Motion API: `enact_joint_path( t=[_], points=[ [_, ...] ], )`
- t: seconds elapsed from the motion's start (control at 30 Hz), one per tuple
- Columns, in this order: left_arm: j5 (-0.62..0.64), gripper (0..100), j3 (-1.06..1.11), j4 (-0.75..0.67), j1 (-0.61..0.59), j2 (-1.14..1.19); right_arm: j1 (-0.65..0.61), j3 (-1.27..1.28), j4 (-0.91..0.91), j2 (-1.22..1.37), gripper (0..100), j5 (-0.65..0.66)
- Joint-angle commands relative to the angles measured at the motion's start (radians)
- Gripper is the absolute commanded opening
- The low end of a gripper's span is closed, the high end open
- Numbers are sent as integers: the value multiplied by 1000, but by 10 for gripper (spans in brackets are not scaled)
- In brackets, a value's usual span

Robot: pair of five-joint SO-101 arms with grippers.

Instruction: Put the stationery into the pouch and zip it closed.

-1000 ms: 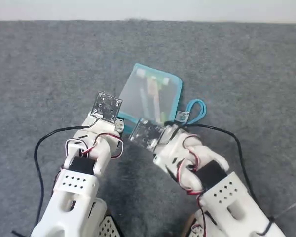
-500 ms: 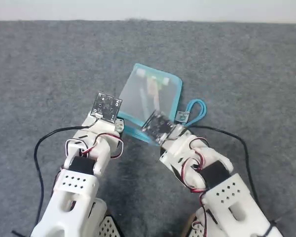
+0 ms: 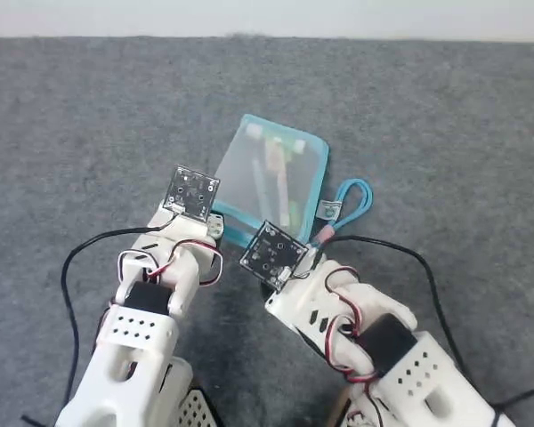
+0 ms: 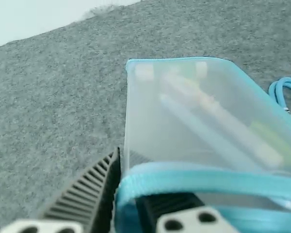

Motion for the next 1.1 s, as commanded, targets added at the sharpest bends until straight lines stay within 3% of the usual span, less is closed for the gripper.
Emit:
enact_joint_path(
  t=[0.0, 0.1, 0.33, 0.67, 0.83, 1.07],
  points=[
    [21, 11, -44, 2, -8, 2, -7, -17, -73, 71, 247, -81],
    [21, 11, -44, 2, -8, 2, -2, -17, -157, 142, 305, -109],
    [21, 11, -44, 2, -8, 3, -2, -18, -300, 272, 299, -112],
    [21, 11, -44, 2, -8, 8, 108, -23, -346, 285, 8, -106],
    [21, 11, -44, 2, -8, 8, 188, -29, -300, 285, 7, -104],
    [21, 11, -44, 2, -8, 8, 386, -109, -68, 176, 7, -28]
  ],
)
